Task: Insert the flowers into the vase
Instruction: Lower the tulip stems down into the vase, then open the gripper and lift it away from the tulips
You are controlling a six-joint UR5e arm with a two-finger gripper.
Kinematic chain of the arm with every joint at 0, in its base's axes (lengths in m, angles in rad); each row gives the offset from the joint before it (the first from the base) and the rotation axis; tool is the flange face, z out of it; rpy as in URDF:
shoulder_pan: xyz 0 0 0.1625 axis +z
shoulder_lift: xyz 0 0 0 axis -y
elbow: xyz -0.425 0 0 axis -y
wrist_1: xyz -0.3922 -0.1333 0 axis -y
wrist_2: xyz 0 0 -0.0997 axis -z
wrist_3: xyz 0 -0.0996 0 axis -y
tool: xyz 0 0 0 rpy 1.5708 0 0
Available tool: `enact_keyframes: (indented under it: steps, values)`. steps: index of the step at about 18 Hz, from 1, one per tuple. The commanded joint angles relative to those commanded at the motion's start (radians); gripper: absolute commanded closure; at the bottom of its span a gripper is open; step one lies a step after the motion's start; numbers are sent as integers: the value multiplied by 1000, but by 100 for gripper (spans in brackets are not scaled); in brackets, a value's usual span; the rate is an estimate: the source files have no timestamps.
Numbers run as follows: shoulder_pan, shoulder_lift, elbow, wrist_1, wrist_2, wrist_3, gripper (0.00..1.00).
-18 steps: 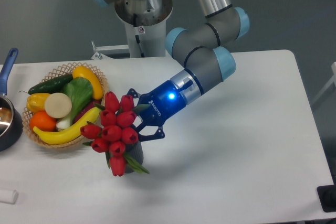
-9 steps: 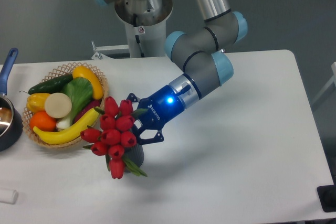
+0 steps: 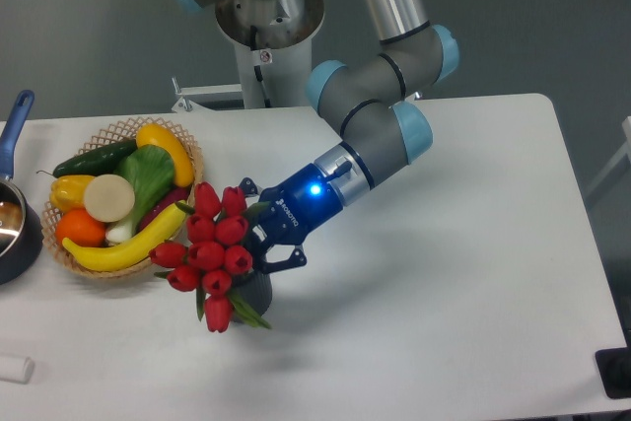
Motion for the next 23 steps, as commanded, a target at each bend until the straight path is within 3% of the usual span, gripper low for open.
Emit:
enact_keyframes:
  steps: [1,2,4,12,15,17,21,23]
  values:
    - [3,0,0,0,0,2,27]
    - [3,3,-2,0,2,6,23]
    - [5,8,0,-2,9,31,0]
    - [12,97,9,-2,299,29,0]
    - [25,190,18,-3,411,32,0]
    - [25,254,21,-3,547,32,0]
    - [44,348,-5,-6,979,37,0]
    - [58,374,1,-6,1040,37,0]
